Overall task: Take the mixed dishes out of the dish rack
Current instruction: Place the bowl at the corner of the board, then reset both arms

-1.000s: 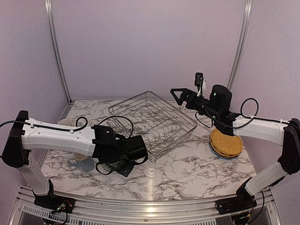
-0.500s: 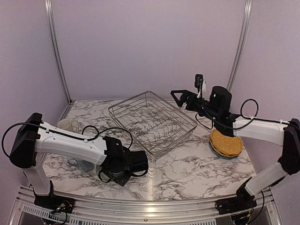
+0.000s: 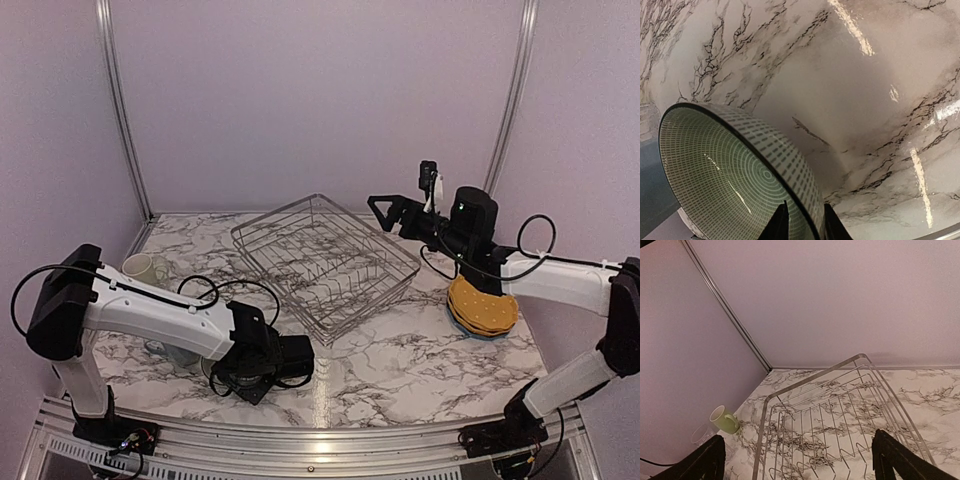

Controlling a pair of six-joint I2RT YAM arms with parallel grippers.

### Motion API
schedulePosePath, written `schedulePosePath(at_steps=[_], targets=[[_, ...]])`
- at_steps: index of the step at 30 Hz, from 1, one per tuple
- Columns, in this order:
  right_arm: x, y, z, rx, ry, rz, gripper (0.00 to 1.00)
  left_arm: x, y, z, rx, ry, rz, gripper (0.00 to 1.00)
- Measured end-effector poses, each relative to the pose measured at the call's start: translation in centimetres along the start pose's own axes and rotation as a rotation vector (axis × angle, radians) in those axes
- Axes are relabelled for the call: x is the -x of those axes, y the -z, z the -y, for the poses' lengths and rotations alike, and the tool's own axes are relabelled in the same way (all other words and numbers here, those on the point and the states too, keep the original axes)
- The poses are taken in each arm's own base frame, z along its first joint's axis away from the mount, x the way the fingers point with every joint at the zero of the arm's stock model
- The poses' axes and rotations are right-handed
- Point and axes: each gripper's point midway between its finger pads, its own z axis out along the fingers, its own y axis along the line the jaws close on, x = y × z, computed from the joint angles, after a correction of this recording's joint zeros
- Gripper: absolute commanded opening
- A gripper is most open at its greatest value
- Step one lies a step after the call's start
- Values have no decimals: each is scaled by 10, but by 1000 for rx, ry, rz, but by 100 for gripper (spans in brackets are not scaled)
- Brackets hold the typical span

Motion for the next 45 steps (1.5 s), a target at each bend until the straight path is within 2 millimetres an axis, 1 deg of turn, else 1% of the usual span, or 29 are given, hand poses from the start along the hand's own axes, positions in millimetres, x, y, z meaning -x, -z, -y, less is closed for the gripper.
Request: schedulePosePath(at_steps=[3,7,9,11,14,15,18,21,23,24,26,27,29,31,32,36,37,38,39,42,45], targets=[[1,3,1,-13,7,0,98,-1,0,-2,8,-2,-3,37],[11,13,-2,-23,31,21,99,2,5,-1,2,3,7,59],[17,18,-4,-31,50,32,98,7,12,0,-16,12,29,70],[21,23,-5,-46,75,37,99,13,23,-1,-39,21,61,76],[29,35,-2,-96,139,32,98,25,47,-6,-82,41,132,82],[34,40,-2,-118,166,35,99,30,58,-9,-100,56,166,83],[55,61,-4,-173,240,58,99,47,92,-20,-145,91,275,85],[79,87,-11,-220,296,100,98,66,130,-38,-176,131,426,88],[93,106,-15,-250,323,126,99,82,160,-55,-176,164,556,91],[99,116,-16,-266,333,136,99,88,171,-62,-172,178,609,93],[109,133,-19,-295,348,153,98,102,198,-81,-152,214,738,97],[114,141,-20,-306,355,161,99,110,215,-93,-141,242,817,98],[120,156,-23,-325,366,171,99,120,242,-114,-141,298,940,99],[126,170,-26,-337,375,180,99,123,266,-139,-157,366,1054,99],[129,177,-27,-343,381,184,98,124,278,-155,-165,409,1112,99],[143,200,-37,-349,390,215,98,114,318,-230,-148,588,1305,99],[147,206,-40,-348,392,225,98,109,328,-247,-136,628,1347,99],[151,212,-43,-344,393,236,98,105,336,-259,-127,654,1380,99],[154,218,-46,-338,394,249,98,100,346,-270,-121,675,1417,99],[166,236,-57,-320,399,294,98,81,372,-294,-122,716,1519,99],[178,251,-67,-300,405,341,99,60,388,-311,-137,749,1600,99]])
